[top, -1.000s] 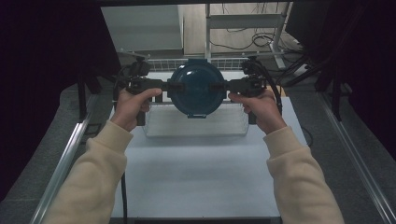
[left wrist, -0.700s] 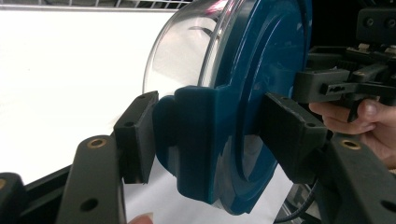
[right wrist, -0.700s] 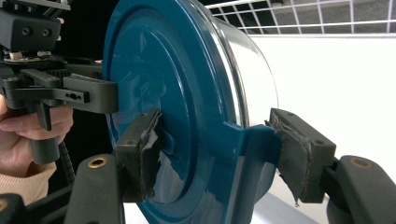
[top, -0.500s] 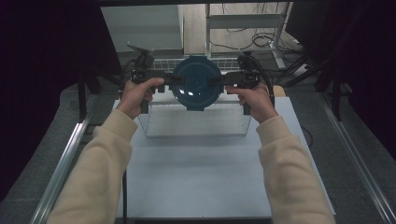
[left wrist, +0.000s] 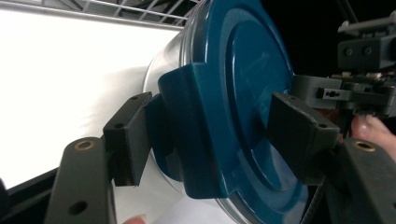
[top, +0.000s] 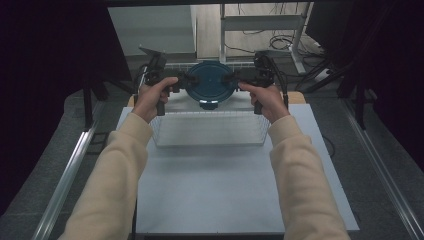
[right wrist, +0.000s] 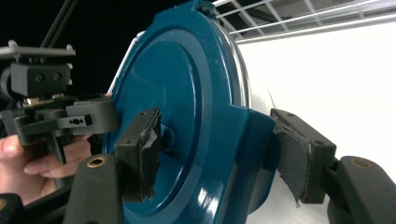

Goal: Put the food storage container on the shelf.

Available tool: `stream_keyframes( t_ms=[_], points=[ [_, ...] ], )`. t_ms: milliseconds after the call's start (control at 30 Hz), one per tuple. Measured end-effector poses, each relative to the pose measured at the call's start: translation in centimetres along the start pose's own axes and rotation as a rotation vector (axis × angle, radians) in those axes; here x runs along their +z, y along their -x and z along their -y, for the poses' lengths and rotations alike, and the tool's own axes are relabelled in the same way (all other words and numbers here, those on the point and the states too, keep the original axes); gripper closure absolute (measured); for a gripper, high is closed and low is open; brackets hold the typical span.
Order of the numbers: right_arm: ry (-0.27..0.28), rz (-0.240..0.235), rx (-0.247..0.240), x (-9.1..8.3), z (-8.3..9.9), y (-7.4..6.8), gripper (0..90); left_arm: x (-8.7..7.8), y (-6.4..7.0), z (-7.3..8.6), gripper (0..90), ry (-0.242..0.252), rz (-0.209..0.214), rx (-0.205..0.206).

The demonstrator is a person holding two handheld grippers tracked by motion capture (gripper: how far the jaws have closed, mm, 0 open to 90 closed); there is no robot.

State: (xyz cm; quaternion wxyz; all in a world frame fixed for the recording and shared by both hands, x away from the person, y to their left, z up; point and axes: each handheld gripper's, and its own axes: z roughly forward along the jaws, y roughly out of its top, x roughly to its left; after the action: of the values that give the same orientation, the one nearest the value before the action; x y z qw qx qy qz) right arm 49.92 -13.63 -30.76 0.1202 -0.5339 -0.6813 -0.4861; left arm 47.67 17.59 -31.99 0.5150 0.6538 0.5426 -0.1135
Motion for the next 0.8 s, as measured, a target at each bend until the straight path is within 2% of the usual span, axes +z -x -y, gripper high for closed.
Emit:
stream_keyframes(
  t_ms=[267, 300, 367, 433, 500, 567, 700, 767, 800],
  points=[
    [0.053, 0.006, 0.035, 0.5, -0.2, 1.0, 35.9, 1.0, -1.0, -0.2, 30.5, 0.018, 0.026, -0.041],
    [0.061, 0.015, 0.027, 0.6, -0.2, 1.0, 35.6, 1.1, -1.2, -0.2, 30.0, 0.011, 0.032, -0.046],
    [0.063, 0.013, 0.028, 0.6, -0.1, 0.9, 33.4, 1.0, -1.2, -0.1, 29.8, 0.022, 0.034, -0.027],
    [0.063, 0.024, -0.007, 0.7, 0.0, 0.6, 24.0, 0.8, -1.1, -0.1, 27.2, 0.057, -0.005, -0.003],
    [0.088, 0.039, -0.036, 0.5, 0.2, 0.1, 20.6, 0.6, -1.2, 0.0, 24.0, 0.073, -0.006, -0.001],
    [0.124, 0.059, -0.069, 0.1, 0.4, -0.4, 15.8, -0.1, -0.9, 0.2, 22.4, 0.09, -0.023, 0.03],
    [0.161, 0.147, -0.162, -1.0, 1.0, -1.6, 9.9, -1.4, -0.1, 1.1, 18.2, 0.102, -0.048, 0.077],
    [0.162, 0.153, -0.212, -1.8, 1.6, -2.1, 9.4, -2.2, 0.6, 1.9, 17.9, 0.101, -0.088, 0.133],
    [0.162, 0.148, -0.232, -2.1, 2.0, -2.3, 9.4, -2.5, 1.1, 2.3, 17.8, 0.083, -0.113, 0.182]
  ],
)
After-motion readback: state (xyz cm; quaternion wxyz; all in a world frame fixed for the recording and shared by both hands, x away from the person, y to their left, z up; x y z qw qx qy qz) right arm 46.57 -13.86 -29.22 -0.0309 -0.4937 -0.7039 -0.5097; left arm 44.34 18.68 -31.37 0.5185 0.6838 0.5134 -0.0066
